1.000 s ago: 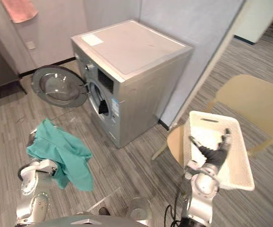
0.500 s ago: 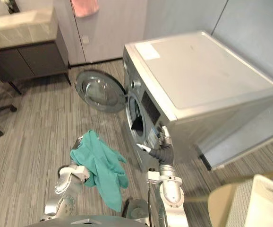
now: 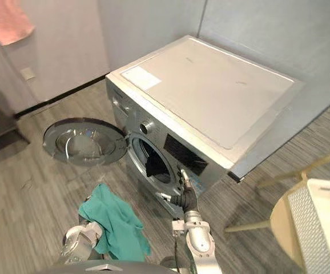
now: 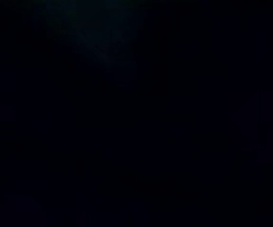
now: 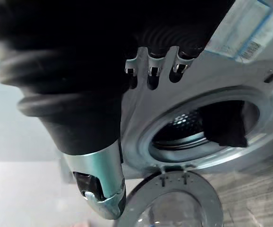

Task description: Pick up the laundry basket with both hands and put the clothes into the washing machine.

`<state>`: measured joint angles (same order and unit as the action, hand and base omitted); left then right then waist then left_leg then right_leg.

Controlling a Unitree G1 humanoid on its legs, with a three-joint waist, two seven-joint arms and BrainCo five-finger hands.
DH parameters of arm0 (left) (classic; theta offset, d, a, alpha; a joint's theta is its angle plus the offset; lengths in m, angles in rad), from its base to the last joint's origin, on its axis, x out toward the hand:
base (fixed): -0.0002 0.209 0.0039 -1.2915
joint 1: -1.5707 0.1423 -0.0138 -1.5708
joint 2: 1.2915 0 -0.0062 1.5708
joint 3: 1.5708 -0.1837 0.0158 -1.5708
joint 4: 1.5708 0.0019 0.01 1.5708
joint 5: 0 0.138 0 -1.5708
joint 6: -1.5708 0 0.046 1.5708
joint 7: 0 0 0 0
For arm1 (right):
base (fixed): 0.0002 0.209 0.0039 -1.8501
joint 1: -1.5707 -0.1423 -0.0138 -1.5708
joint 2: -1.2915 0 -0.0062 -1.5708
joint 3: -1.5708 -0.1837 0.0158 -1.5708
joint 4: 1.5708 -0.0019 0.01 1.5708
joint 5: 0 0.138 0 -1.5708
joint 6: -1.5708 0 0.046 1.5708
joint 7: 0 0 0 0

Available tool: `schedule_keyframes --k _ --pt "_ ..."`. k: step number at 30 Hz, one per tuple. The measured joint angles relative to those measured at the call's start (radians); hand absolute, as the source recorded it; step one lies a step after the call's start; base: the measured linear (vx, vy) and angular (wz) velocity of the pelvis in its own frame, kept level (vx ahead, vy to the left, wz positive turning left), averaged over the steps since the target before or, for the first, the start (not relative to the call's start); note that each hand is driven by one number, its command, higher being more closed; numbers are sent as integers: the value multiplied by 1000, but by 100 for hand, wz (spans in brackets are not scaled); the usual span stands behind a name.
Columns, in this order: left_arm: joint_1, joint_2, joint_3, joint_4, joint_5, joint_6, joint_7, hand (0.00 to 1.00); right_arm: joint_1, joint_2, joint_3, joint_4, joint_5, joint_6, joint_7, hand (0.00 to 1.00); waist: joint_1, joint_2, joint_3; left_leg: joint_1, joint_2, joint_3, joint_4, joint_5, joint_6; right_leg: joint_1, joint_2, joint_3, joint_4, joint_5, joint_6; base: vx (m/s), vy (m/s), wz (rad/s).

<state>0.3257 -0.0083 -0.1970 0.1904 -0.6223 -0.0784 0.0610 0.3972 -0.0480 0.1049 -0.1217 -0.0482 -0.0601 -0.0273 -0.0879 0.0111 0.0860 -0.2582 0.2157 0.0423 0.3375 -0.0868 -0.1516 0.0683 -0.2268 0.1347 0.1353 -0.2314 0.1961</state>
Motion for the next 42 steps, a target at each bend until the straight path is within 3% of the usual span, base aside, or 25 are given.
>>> schedule_keyframes --k 1,3,4,5,6,7,8,9,10,13,14,16,19,20,21,22,23,25,27,28,29,31,33,40,42 --pt "-3 16 0 -8 -5 0 0 100 14 13 7 -2 0 -1 1 0 -4 -13 -3 -18 -8 18 42 -30 9 -11 2 14 3 16 4 257 487 -80" --pt "-12 47 -9 -13 -11 6 -2 100 50 48 15 -1 -22 -1 0 0 -4 -38 -3 -59 -29 128 189 -148 49 -82 -57 65 -8 107 47 179 493 -118" --pt "-14 51 -11 -13 -15 9 -2 100 40 48 20 12 -37 -1 0 0 -2 -37 -3 -58 -28 167 205 -169 63 -109 -69 80 -5 133 41 96 527 -167" --pt "-23 64 -11 -13 -23 14 -2 100 5 41 38 55 -42 2 -3 0 1 -31 0 -34 -20 265 200 -191 87 -170 -88 71 -2 200 2 48 399 -158" --pt "-27 72 -8 -14 -23 14 -2 100 -23 39 46 80 -43 4 -3 0 5 -27 2 -16 -11 312 182 -194 98 -202 -92 41 12 217 -30 76 492 -247" --pt "-36 100 11 -15 -26 15 -1 100 -86 38 88 143 -54 10 -3 0 12 -19 9 59 -12 446 109 -187 118 -307 -92 -171 180 172 -92 84 408 -194" --pt "-36 104 15 -16 -27 15 -1 100 -95 38 97 152 -61 12 -3 0 16 -16 11 79 -14 476 94 -187 119 -317 -93 -236 211 159 -107 72 324 -200" --pt "-36 109 26 -16 -32 15 -1 100 -110 38 109 167 -71 12 -3 0 20 -7 16 118 -18 522 65 -186 122 -317 -102 -382 270 125 -139 69 315 -185" --pt "-39 109 60 -18 -46 15 0 100 -150 35 123 199 -78 12 -3 0 37 17 21 184 -29 626 6 -184 125 -303 -99 -677 352 50 -185 49 225 -197" --pt "-66 107 85 -8 -67 17 0 100 -186 15 117 225 -92 12 -3 0 28 34 29 200 -45 698 -27 -182 127 -288 -61 -855 306 -3 -205 51 121 -111" --pt "-90 97 76 9 -73 20 0 100 -182 -9 116 229 -119 14 -3 0 24 59 43 208 -43 706 -29 -179 132 -273 -36 -848 262 30 -191 72 40 -53" --pt "-103 78 78 32 -76 22 0 100 -164 -38 108 252 -159 22 -8 0 24 72 43 210 -24 706 -5 -174 136 -254 -3 -832 209 58 -178 95 -29 -38" --pt "-129 55 88 95 -93 23 33 100 -136 -44 89 314 -174 55 -33 0 32 62 57 149 111 684 291 -158 164 -209 51 -801 162 62 -179 127 -143 -51" --pt "-132 52 94 113 -97 27 51 100 -129 -44 87 333 -172 65 -44 0 28 59 60 93 157 629 418 -113 219 -202 68 -781 149 60 -184 55 -97 -53" --pt "-133 44 107 115 -101 29 68 100 -128 -41 85 347 -166 72 -47 0 27 45 76 36 178 571 499 -100 219 -194 73 -764 135 62 -186 56 -64 -62" --pt "-142 37 114 118 -102 29 76 100 -130 -47 77 365 -152 76 -47 0 32 37 90 -4 180 507 514 -130 182 -201 73 -744 134 65 -186 57 -11 -66" --pt "-159 38 115 122 -102 28 86 100 -150 -47 65 420 -149 78 -49 0 35 29 104 -58 183 462 492 -157 164 -221 70 -718 138 67 -184 54 30 -77" --pt "-204 39 115 141 -107 27 109 100 -187 -48 59 504 -97 89 -53 0 36 7 131 -116 177 450 354 -146 150 -284 38 -671 179 71 -178 62 71 -63" --pt "-265 25 114 145 -122 21 135 100 -215 -54 50 521 -17 92 -85 0 26 24 191 -130 146 449 89 -6 131 -347 19 -634 242 73 -169 74 183 -54" --pt "-314 13 114 147 -142 1 155 100 -258 -72 51 530 56 85 -103 0 28 27 235 -142 141 456 0 108 87 -412 17 -595 304 61 -149 18 235 -31" --pt "-418 20 114 180 -161 -13 176 100 -307 -49 51 531 127 87 -130 0 7 -1 286 -181 95 455 -15 114 96 -486 -32 -572 352 59 -146 -36 202 -7" --pt "-585 14 119 230 -201 -37 218 100 -372 -24 61 504 228 76 -165 0 16 -17 347 -284 73 471 15 106 122 -600 -79 -552 396 63 -140 -86 156 29" --pt "-680 4 133 248 -221 -60 244 100 -405 -4 88 452 299 71 -180 0 28 -17 376 -361 81 485 67 83 141 -675 -90 -536 421 63 -137 -88 117 -1" --pt "-988 -9 230 264 -251 -114 327 100 -407 68 165 221 444 -13 -222 0 26 -19 436 -648 165 490 314 -22 181 -957 -114 -478 579 46 -117 -52 95 -11" --pt "-1077 23 282 283 -288 -136 347 100 -380 67 147 148 487 -71 -232 0 18 -18 441 -731 196 489 368 -43 192 -1030 -107 -472 608 46 -118 -46 46 -11"
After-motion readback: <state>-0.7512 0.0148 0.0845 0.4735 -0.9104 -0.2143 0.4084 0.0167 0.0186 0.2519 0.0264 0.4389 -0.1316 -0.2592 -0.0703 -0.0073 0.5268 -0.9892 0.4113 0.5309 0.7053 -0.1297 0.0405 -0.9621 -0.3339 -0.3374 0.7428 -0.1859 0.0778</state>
